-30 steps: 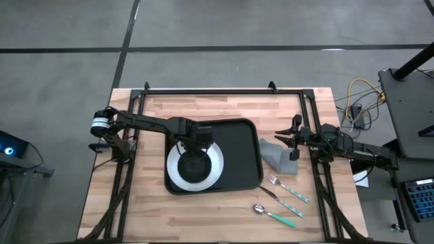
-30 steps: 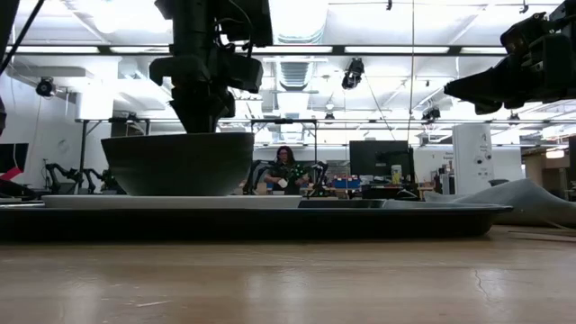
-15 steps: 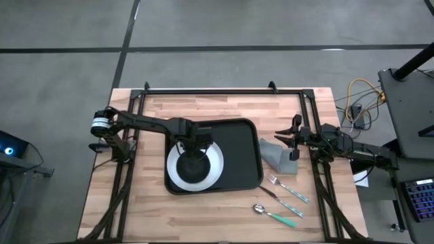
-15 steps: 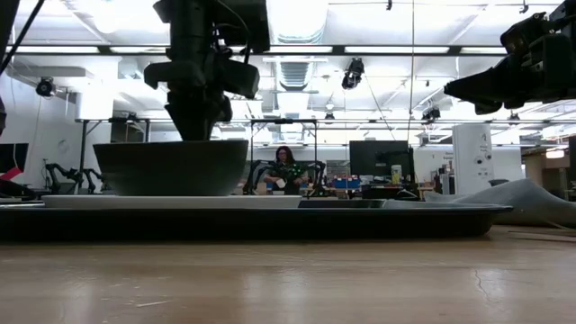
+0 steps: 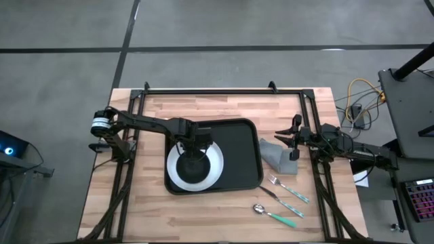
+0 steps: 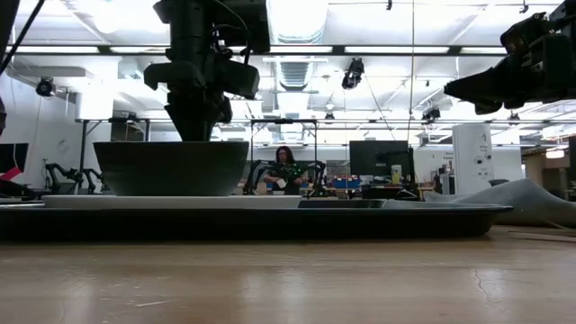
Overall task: Set up tray
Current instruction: Put the black bowl on top of the white plate on the black serving tray
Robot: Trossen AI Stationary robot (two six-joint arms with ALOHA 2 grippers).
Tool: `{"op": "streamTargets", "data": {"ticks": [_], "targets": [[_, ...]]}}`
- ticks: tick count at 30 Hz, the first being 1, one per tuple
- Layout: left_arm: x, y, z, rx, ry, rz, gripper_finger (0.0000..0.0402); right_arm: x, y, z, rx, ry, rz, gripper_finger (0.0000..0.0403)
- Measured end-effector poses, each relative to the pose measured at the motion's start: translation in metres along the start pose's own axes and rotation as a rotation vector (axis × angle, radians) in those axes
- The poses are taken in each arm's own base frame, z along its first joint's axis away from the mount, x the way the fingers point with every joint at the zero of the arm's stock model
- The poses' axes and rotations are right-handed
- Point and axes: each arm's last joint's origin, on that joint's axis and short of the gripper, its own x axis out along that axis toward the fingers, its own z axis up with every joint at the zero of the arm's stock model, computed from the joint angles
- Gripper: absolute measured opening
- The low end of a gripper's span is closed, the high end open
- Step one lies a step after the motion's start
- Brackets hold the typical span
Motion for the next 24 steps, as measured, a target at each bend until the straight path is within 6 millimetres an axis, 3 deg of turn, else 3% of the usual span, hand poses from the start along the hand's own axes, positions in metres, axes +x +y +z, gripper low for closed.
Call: {"op": "streamTargets", "data": {"ticks": [15,24], "targets": [[-0.0005,0.0003,0.0003,-0.019,-0.001,0.014,0.0006,0.0,0.0,-0.0001,0.002,0.0,0.0,0.0068],[-0.0004,0.0003,0.0002,-0.019,-0.001,0.014,0.0058,0.0,0.0,-0.0001,0.001,0.001,0.0,0.0068]]}}
